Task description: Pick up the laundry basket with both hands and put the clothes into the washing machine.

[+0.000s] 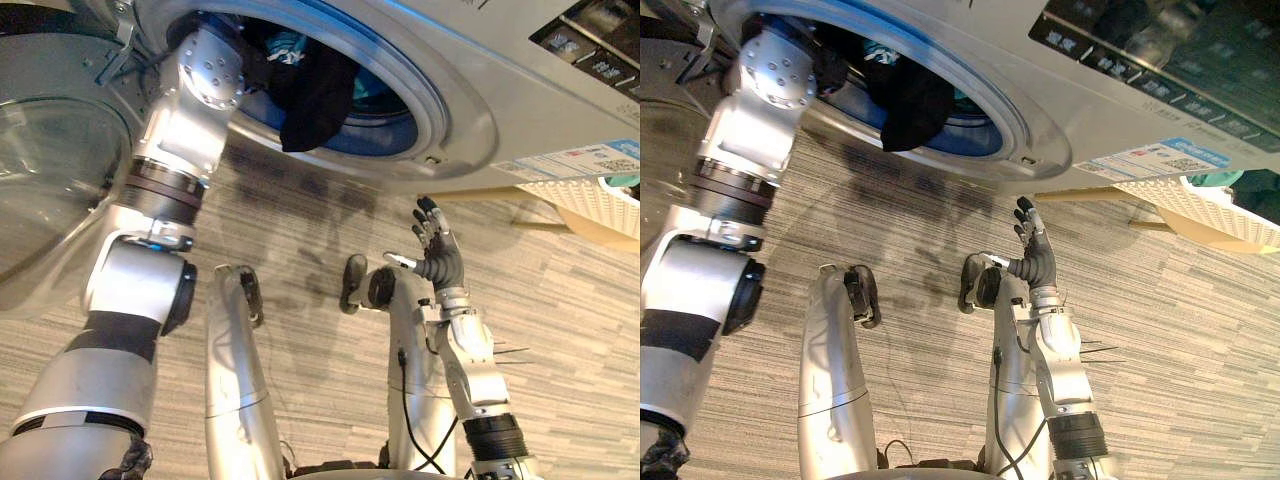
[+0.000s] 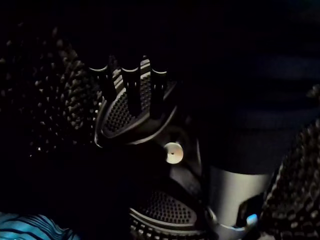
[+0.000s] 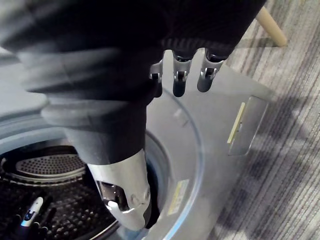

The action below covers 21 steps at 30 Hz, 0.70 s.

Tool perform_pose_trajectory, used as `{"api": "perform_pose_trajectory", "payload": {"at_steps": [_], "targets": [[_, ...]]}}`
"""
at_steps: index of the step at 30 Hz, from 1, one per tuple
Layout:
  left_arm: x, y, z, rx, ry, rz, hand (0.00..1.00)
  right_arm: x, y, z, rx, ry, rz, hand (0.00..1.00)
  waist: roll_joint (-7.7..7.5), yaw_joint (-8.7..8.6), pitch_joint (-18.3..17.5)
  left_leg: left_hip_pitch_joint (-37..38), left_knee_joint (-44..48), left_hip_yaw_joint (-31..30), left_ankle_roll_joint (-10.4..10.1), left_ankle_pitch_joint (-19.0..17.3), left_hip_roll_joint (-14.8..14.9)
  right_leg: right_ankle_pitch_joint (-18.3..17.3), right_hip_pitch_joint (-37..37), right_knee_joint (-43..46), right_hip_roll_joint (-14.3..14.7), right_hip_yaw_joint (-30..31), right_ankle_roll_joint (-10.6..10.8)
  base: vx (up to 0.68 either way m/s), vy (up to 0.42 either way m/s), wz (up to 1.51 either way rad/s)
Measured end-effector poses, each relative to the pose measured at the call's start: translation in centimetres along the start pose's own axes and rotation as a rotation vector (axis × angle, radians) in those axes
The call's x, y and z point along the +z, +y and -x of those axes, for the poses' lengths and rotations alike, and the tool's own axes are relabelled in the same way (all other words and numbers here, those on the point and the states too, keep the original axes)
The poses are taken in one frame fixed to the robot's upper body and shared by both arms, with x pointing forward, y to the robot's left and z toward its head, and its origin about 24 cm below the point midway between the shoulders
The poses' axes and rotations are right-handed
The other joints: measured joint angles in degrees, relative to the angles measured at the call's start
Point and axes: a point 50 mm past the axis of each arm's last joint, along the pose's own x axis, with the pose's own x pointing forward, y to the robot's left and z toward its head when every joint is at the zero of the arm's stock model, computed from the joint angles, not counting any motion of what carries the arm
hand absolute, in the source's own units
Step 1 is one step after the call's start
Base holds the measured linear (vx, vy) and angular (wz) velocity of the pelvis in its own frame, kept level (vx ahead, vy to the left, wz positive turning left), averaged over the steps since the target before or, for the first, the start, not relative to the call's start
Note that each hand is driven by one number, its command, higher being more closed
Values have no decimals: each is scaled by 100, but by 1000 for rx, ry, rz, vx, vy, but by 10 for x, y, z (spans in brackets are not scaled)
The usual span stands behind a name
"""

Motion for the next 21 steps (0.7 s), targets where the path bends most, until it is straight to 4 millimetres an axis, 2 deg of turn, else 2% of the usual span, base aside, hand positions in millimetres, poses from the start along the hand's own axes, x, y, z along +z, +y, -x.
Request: {"api": "perform_pose_trajectory", "payload": {"at_steps": [2, 6, 9, 11, 12, 13, 14, 15, 16, 18, 19, 21], "targets": [[0, -1, 0, -5, -1, -20, 0, 0, -1, 0, -10, 2, 0, 0, 0, -8, 0, 0, 7, 1, 0, 0, 1, 0, 0, 4, 0, 3, 0, 0, 0, 0], [1, -3, 1, -23, -33, -180, 0, -1, -1, 1, -9, 2, 1, 0, 0, 20, 0, 2, 17, 9, -1, 2, 13, 6, -1, 13, -1, 11, -11, -28, -23, 0], [-4, -3, 5, -16, -25, -176, 0, 0, 0, 1, -14, -3, -5, 0, 0, 27, 0, 13, 15, 13, -2, 6, 18, 9, 2, 14, 0, 12, -15, -7, -11, 0], [-18, -2, 17, 18, -1, -108, 0, 0, 2, 1, -22, -12, -17, 0, 0, 20, -1, 50, 2, 35, -2, 6, 30, 9, 18, 12, 6, 24, -15, 0, -12, -2], [-31, -4, 30, 39, 33, -35, 0, 0, 1, 2, -34, -13, -20, 0, 1, 20, -1, 98, -17, 55, -2, 6, 41, 9, 50, 8, 11, 32, -16, 3, -39, -2], [-55, -11, 55, 56, 122, 58, 0, -2, 0, 2, -45, -5, -19, 0, 1, 34, -1, 235, -83, 70, -3, 6, 63, 9, 175, -44, 25, 24, -16, 3, -45, -1], [-61, -14, 61, 57, 145, 78, 0, -2, 0, 2, -47, -3, -19, 0, 2, 36, 0, 284, -105, 73, -5, 7, 66, 8, 220, -63, 27, 22, -16, 5, -63, 3], [-84, -25, 88, 48, 243, 147, 0, -5, -1, 3, -55, 12, -16, 0, 2, 47, 0, 498, -219, 83, -26, 18, 74, 5, 426, -160, 41, 6, -19, 7, -87, 10], [-108, -42, 128, 31, 372, 242, 0, -11, -4, 6, -79, 37, -8, 0, 4, 63, -1, 857, -435, 106, -69, 41, 76, 1, 762, -341, 60, -2, -21, 6, -75, 12], [-118, -57, 159, 14, 459, 316, 0, -16, -10, 12, -104, 60, 8, 0, 15, 170, -10, 1165, -645, 153, -101, 59, 77, -1, 1042, -507, 75, -1, -20, 17, -91, 12], [-128, -74, 208, 3, 571, 434, 0, -24, -18, 22, -136, 108, 25, 0, 16, 275, -66, 1654, -993, 178, -151, 98, 68, -11, 1511, -790, 84, -32, -11, 43, -131, 16], [-133, -87, 246, -10, 674, 511, 0, -34, -26, 30, -168, 163, 37, 0, 19, 359, -110, 2135, -1355, 199, -168, 184, 42, -9, 1997, -1090, 80, -97, -14, 61, -108, 26]]}}
